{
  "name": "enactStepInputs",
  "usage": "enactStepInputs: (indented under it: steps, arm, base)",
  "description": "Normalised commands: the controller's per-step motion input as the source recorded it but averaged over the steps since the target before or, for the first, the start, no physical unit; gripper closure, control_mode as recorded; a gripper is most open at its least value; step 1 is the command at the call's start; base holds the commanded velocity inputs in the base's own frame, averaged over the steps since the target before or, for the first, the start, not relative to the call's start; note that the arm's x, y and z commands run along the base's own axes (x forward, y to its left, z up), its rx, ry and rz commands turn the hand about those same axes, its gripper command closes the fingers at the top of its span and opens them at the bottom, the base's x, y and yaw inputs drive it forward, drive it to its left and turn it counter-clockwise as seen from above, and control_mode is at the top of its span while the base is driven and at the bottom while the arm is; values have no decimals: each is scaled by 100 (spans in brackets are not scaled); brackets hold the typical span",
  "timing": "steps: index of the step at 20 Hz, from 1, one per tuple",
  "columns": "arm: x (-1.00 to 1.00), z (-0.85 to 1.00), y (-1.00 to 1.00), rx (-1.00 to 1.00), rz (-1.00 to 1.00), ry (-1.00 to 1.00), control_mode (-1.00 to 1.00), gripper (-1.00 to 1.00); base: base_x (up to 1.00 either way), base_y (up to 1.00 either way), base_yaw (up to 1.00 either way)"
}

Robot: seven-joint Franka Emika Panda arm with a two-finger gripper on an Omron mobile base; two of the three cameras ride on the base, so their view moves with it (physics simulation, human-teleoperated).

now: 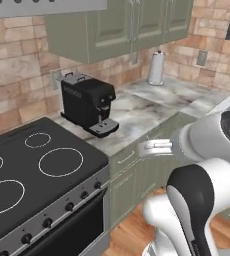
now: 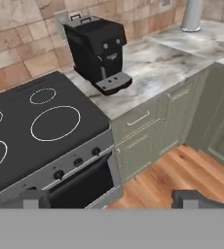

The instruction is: Collect the turmeric, ketchup, and shaker from the cabinet and place them next to the stove.

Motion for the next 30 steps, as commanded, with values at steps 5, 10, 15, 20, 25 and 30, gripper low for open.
enactStepInputs:
  steps: [5, 10, 15, 20, 25, 30]
  arm:
    - [0, 0, 0, 0, 0, 0, 100, -100]
    - [0, 0, 0, 0, 0, 0, 100, -100]
    - [0, 0, 0, 0, 0, 0, 100, -100]
    - [0, 0, 0, 0, 0, 0, 100, -100]
    - [0, 0, 0, 0, 0, 0, 100, -100]
    - [0, 0, 0, 0, 0, 0, 100, -100]
  base:
    - [-1, -100, -31]
    - [-7, -77, -47]
    - [-4, -62, -53]
    - [-6, -66, -52]
    - [-2, -90, -46]
    - [0, -100, -35]
